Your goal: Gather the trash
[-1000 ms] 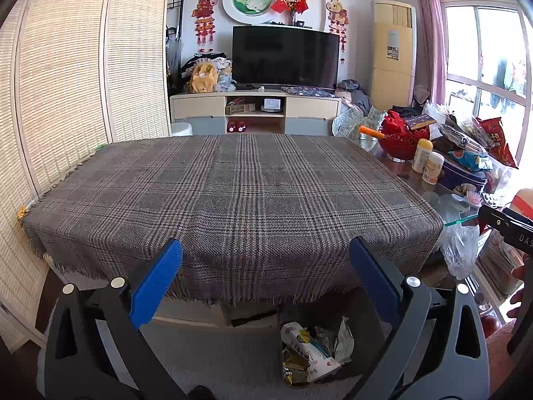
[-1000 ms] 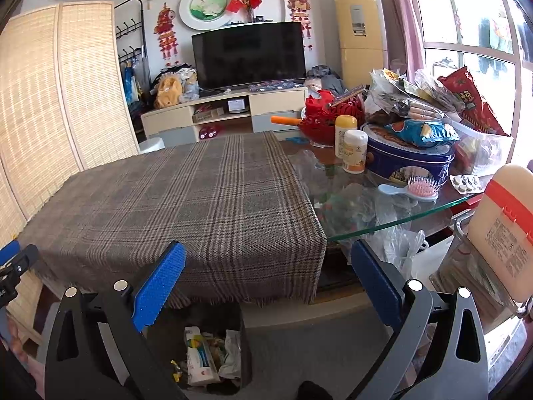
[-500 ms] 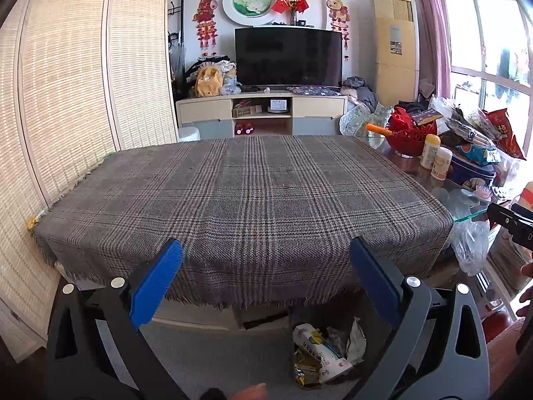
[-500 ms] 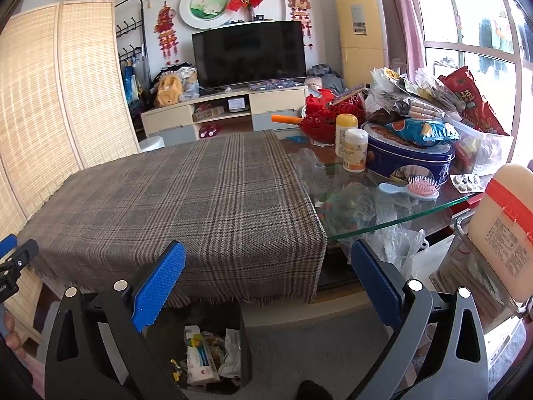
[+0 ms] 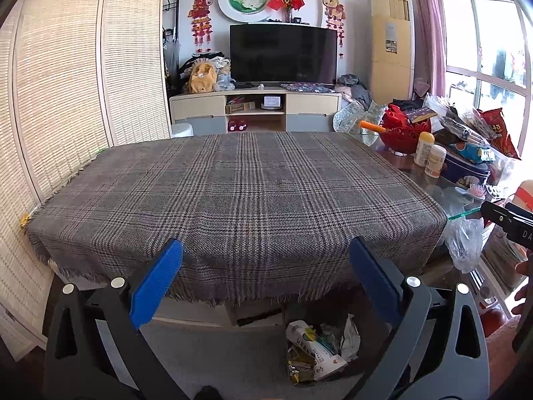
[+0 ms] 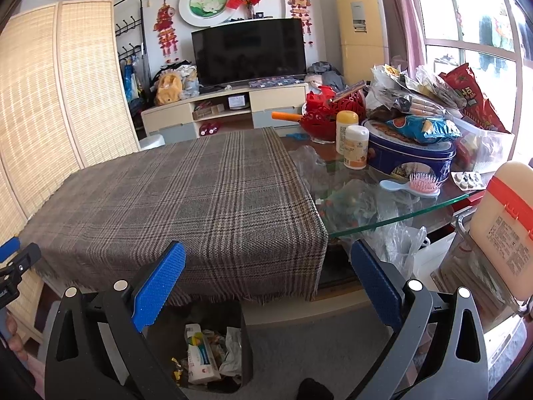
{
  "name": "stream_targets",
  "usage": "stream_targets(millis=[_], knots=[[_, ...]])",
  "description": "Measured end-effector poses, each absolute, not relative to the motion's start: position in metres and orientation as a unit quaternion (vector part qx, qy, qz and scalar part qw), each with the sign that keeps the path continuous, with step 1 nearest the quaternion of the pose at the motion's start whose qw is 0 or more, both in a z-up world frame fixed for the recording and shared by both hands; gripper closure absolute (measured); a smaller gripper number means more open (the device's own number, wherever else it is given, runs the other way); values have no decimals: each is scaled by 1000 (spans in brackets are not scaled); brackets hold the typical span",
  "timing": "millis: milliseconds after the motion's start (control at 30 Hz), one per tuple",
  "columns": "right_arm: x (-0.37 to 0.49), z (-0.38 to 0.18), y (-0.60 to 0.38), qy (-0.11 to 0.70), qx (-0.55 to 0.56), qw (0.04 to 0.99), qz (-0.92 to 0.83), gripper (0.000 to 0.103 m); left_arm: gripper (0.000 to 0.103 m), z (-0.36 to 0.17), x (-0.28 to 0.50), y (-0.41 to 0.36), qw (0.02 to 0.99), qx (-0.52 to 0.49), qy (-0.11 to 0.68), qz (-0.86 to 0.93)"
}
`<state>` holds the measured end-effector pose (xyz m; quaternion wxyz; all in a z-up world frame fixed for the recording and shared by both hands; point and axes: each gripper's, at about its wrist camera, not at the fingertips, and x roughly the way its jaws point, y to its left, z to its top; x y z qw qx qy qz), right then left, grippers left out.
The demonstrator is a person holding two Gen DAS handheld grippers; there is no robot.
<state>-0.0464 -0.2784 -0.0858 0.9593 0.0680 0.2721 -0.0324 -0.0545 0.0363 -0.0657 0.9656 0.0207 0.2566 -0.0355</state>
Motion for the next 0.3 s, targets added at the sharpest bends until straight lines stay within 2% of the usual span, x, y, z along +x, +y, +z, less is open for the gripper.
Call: stream_targets(millis=[300], knots=[[-46, -87, -278, 273, 67, 959, -31, 3, 9, -63, -56, 39, 967, 10, 250, -45]])
